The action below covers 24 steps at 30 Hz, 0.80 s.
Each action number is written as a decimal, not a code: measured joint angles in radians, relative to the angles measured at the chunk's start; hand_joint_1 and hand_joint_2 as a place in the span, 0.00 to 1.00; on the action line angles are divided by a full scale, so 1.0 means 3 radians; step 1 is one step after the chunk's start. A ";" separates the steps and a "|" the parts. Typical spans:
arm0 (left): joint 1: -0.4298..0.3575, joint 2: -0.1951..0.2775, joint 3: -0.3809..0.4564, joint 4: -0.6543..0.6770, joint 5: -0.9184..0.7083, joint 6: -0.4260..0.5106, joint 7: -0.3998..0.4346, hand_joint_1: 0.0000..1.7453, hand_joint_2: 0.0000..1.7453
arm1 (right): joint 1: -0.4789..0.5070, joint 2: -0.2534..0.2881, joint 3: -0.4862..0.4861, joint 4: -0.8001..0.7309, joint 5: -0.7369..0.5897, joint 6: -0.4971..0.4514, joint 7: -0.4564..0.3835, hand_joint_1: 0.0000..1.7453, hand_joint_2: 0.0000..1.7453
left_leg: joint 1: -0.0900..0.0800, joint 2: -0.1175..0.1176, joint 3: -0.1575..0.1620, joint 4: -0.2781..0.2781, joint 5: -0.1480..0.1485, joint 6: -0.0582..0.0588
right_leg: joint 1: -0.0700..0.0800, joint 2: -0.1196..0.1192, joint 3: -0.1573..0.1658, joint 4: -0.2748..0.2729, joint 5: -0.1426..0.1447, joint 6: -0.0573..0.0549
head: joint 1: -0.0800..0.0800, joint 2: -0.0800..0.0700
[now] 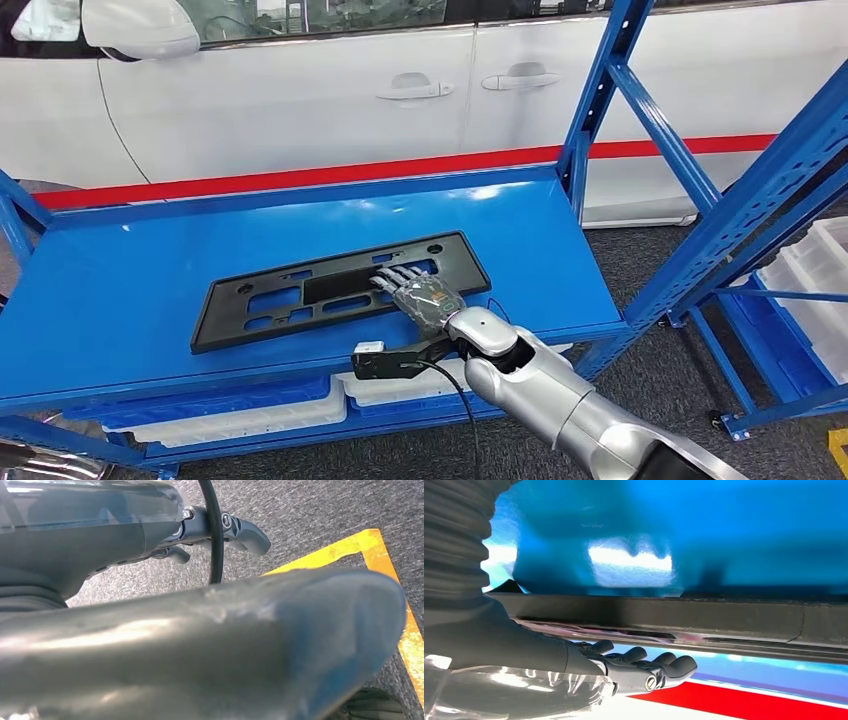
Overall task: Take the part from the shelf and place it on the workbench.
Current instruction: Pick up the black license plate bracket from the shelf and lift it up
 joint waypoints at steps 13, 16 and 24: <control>-0.0013 -0.0003 -0.0002 0.0000 -0.0004 -0.0010 0.0017 0.00 0.00 | -0.0113 0.0041 -0.0283 0.0086 0.0061 -0.0106 0.0042 0.00 1.00 | 0.0001 -0.0001 -0.0051 0.0001 0.0043 0.0003 | -0.0001 -0.0003 -0.0051 0.0004 0.0040 0.0003 | 0.0000 0.0000; -0.0016 -0.0003 -0.0002 0.0000 -0.0004 -0.0010 0.0018 0.00 0.00 | -0.0125 0.0042 -0.0298 0.0090 0.0066 -0.0105 0.0042 0.00 0.25 | 0.0001 -0.0003 -0.0054 0.0003 0.0044 0.0003 | -0.0002 -0.0004 -0.0051 0.0004 0.0041 0.0004 | 0.0000 0.0000; -0.0026 -0.0005 -0.0003 0.0000 -0.0001 -0.0010 0.0017 0.00 0.00 | -0.0157 0.0043 -0.0339 0.0115 0.0081 -0.0124 0.0031 0.00 0.50 | 0.0001 -0.0004 -0.0058 0.0003 0.0029 0.0005 | -0.0003 -0.0004 -0.0054 0.0003 0.0026 0.0009 | 0.0000 0.0000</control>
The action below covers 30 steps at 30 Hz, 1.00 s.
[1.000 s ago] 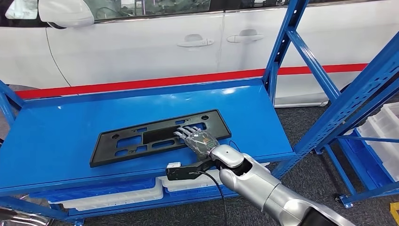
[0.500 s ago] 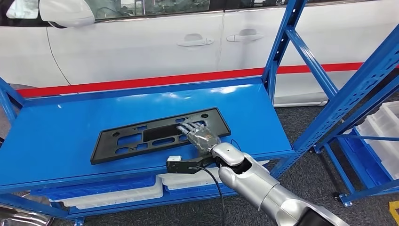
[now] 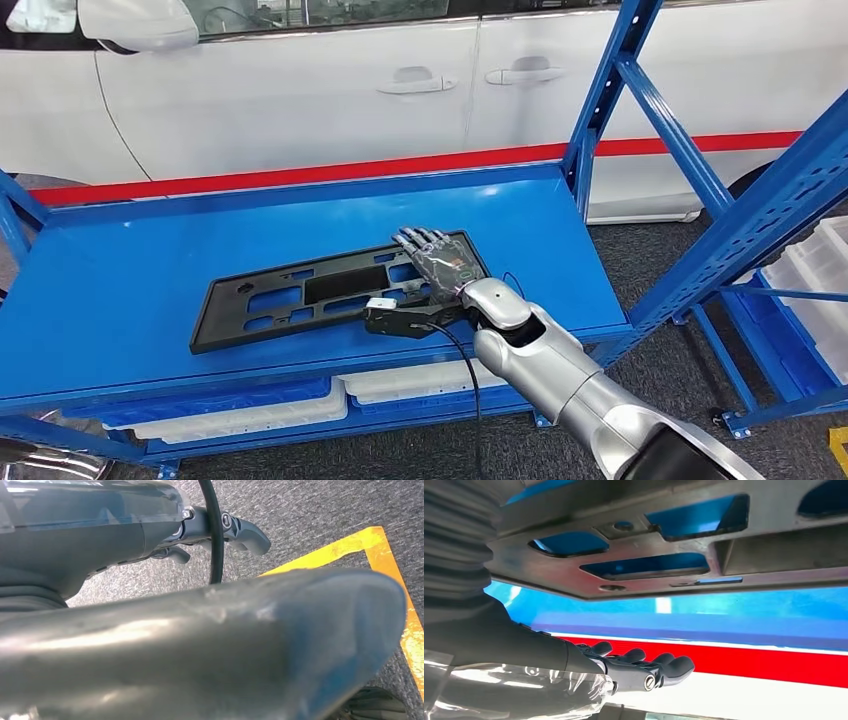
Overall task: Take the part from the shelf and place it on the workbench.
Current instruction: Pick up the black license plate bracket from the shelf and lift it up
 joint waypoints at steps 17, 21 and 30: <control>0.0000 0.0000 0.0001 0.0000 0.0033 0.0001 -0.0013 0.00 0.00 | 0.0006 0.0008 -0.0002 0.0083 0.0049 0.0066 -0.0020 0.00 1.00 | 0.0000 -0.0002 -0.0001 0.0000 -0.0010 0.0001 | -0.0001 0.0000 -0.0001 -0.0001 -0.0010 -0.0004 | 0.0000 0.0000; 0.0002 0.0000 0.0001 0.0000 0.0036 0.0001 -0.0008 0.00 0.00 | 0.0013 0.0008 -0.0001 0.0113 0.0065 0.0068 -0.0028 0.00 1.00 | 0.0000 -0.0002 -0.0001 0.0000 -0.0011 0.0001 | -0.0001 0.0000 -0.0001 -0.0001 -0.0011 -0.0004 | 0.0000 0.0000; 0.0006 0.0000 0.0001 0.0000 0.0062 0.0004 -0.0018 0.00 0.00 | 0.0036 0.0005 0.0000 0.0160 0.0077 0.0101 -0.0041 0.99 1.00 | 0.0000 -0.0002 -0.0001 0.0000 -0.0011 0.0000 | 0.0000 0.0000 -0.0001 -0.0001 -0.0011 -0.0004 | 0.0000 0.0000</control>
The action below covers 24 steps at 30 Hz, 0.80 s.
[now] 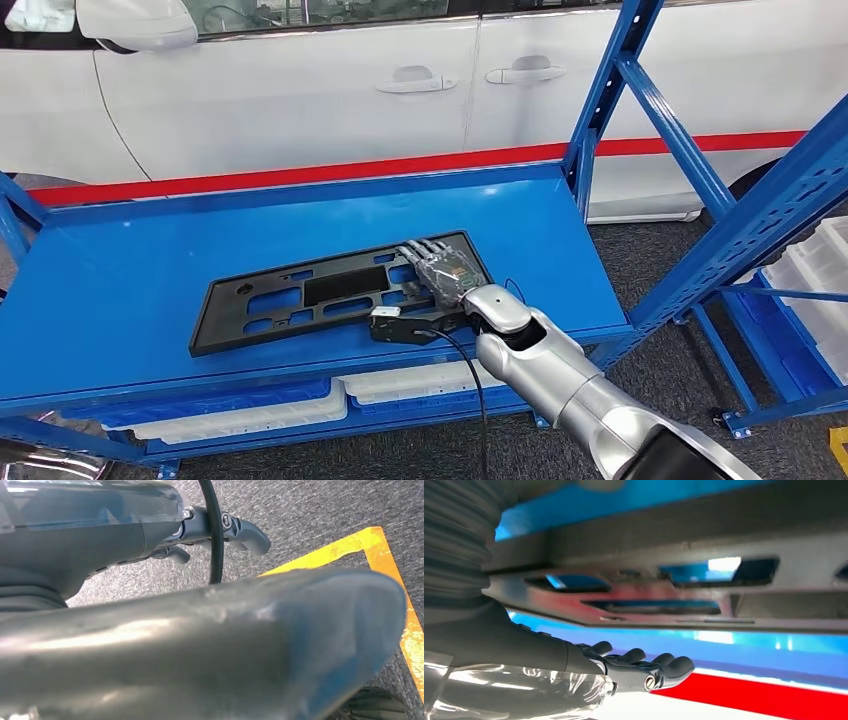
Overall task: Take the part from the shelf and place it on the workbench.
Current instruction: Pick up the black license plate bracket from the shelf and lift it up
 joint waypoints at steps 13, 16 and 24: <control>0.0023 0.0000 0.0004 0.0000 0.0017 0.0001 -0.0003 0.00 0.25 | -0.0001 -0.0015 0.0001 0.0014 0.0010 -0.0001 -0.0010 1.00 1.00 | 0.0000 0.0000 0.0008 0.0000 -0.0004 -0.0001 | -0.0001 0.0001 0.0008 -0.0001 -0.0002 0.0002 | 0.0000 0.0000; 0.0022 0.0000 0.0005 0.0000 0.0034 -0.0001 -0.0033 0.00 1.00 | -0.0012 -0.0016 0.0001 0.0012 0.0013 0.0001 -0.0010 1.00 1.00 | 0.0000 0.0001 0.0014 0.0000 -0.0006 0.0001 | -0.0001 0.0000 0.0015 -0.0002 -0.0005 0.0005 | 0.0000 0.0000; 0.0023 0.0000 0.0006 0.0000 0.0040 -0.0002 -0.0062 0.00 1.00 | -0.0015 -0.0018 0.0001 0.0007 0.0014 0.0005 -0.0010 1.00 1.00 | 0.0000 0.0000 0.0020 0.0000 -0.0006 0.0002 | -0.0001 0.0000 0.0022 -0.0001 -0.0005 0.0007 | 0.0000 0.0000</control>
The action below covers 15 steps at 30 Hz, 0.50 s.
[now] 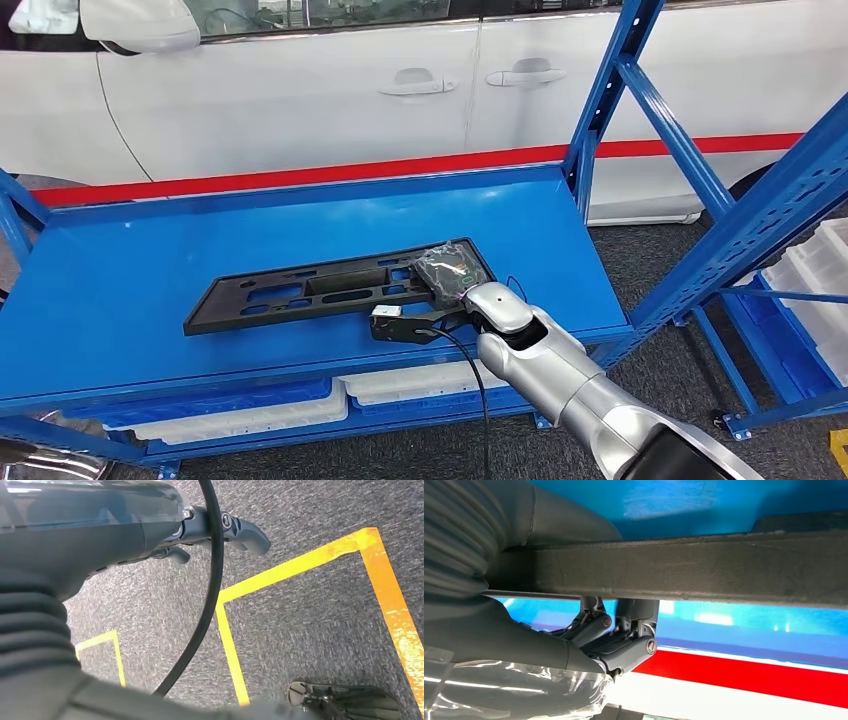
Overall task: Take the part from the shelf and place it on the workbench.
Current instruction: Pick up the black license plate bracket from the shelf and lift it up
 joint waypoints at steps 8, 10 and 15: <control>0.0000 0.0000 0.0002 0.0000 0.0003 0.0000 -0.0017 0.00 1.00 | 0.0000 0.0000 0.0000 -0.0003 0.0000 0.0000 0.0001 1.00 1.00 | 0.0000 0.0000 0.0000 0.0000 -0.0001 0.0001 | 0.0000 0.0000 0.0000 0.0000 0.0000 0.0000 | 0.0000 0.0000; -0.0001 0.0000 0.0002 0.0000 0.0014 0.0000 -0.0039 0.00 1.00 | 0.0000 -0.0001 0.0000 -0.0003 0.0000 0.0000 0.0002 1.00 1.00 | 0.0000 0.0000 0.0000 0.0000 -0.0001 0.0002 | 0.0000 0.0000 0.0000 0.0000 0.0000 0.0000 | 0.0000 0.0000; -0.0004 0.0000 0.0004 0.0000 0.0039 -0.0003 -0.0070 0.00 1.00 | 0.0000 -0.0003 0.0000 -0.0004 0.0000 0.0000 0.0003 1.00 1.00 | 0.0000 0.0000 0.0001 0.0000 -0.0001 0.0002 | -0.0001 0.0000 0.0000 0.0000 0.0000 0.0000 | 0.0000 0.0000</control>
